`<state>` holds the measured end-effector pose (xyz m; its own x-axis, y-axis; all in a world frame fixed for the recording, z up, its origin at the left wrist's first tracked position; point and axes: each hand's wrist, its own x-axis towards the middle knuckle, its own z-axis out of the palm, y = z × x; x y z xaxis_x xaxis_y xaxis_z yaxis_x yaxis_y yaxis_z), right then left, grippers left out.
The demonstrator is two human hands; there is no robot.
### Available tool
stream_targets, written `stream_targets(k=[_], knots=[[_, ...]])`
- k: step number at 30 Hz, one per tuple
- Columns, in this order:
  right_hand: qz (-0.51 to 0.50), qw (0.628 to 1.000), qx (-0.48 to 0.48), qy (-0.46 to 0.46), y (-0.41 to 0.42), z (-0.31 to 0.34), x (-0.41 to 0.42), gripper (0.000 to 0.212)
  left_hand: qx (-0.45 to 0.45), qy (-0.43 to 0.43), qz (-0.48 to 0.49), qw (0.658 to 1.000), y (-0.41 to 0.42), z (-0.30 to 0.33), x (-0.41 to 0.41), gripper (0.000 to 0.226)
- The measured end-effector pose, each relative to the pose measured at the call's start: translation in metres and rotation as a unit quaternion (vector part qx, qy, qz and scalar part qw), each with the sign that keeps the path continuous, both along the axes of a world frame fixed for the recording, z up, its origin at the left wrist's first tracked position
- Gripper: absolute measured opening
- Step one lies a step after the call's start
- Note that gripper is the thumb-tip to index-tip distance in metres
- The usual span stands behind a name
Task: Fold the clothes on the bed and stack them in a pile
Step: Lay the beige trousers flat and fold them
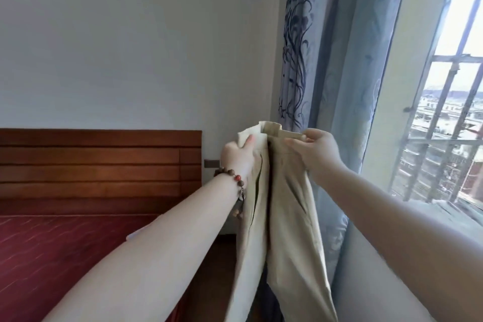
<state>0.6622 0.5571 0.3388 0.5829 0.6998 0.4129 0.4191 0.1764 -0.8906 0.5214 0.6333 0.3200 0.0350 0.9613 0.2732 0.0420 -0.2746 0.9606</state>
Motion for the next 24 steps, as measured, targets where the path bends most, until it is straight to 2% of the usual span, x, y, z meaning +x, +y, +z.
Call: stream_targets(k=[3,5,8,10,13,15,16,17,18,19,20,21,22,24], knots=[[0.007,0.999,-0.013,-0.028,0.001,0.010,-0.031,0.029,0.037,0.009,-0.033,0.999,-0.006,0.005,0.004,0.037],[0.002,0.999,-0.033,-0.009,0.003,0.016,-0.043,0.025,0.049,0.019,-0.066,0.996,-0.009,0.007,0.002,0.041],[0.063,0.983,-0.073,0.154,0.006,0.025,-0.053,0.019,0.031,0.021,-0.159,0.987,-0.018,0.007,-0.004,0.048],[0.108,0.956,-0.088,0.258,0.003,0.031,-0.059,0.017,0.048,0.030,-0.193,0.980,-0.023,0.004,-0.010,0.040],[0.118,0.962,-0.102,0.226,0.000,0.033,-0.059,0.021,0.074,0.039,-0.229,0.970,-0.026,0.002,-0.022,0.028],[0.177,0.958,-0.101,0.203,-0.003,0.035,-0.056,0.016,0.071,0.011,-0.241,0.968,-0.026,0.002,-0.031,0.023],[0.202,0.959,-0.096,0.174,-0.006,0.037,-0.053,0.016,0.069,-0.004,-0.234,0.970,-0.026,0.003,-0.035,0.020],[0.208,0.969,-0.090,0.101,-0.008,0.039,-0.048,0.018,0.066,-0.011,-0.220,0.973,-0.026,0.003,-0.039,0.017],[0.181,0.980,-0.080,-0.014,-0.009,0.044,-0.041,0.020,0.059,-0.014,-0.211,0.976,-0.026,0.002,-0.043,0.013],[0.136,0.975,-0.074,-0.161,-0.011,0.049,-0.034,0.024,0.048,-0.016,-0.209,0.977,-0.027,0.002,-0.047,0.011],[0.101,0.947,-0.082,-0.294,-0.012,0.052,-0.029,0.031,0.042,-0.018,-0.212,0.976,-0.028,0.003,-0.052,0.013],[0.097,0.908,-0.118,-0.389,-0.013,0.054,-0.025,0.040,0.044,-0.011,-0.216,0.975,-0.027,0.004,-0.056,0.017],[0.111,0.875,-0.170,-0.440,-0.016,0.056,-0.023,0.043,0.048,-0.003,-0.222,0.974,-0.027,0.006,-0.060,0.017],[0.127,0.835,-0.251,-0.473,-0.016,0.052,-0.023,0.030,0.065,0.020,-0.235,0.970,-0.026,0.010,-0.068,0.004]])
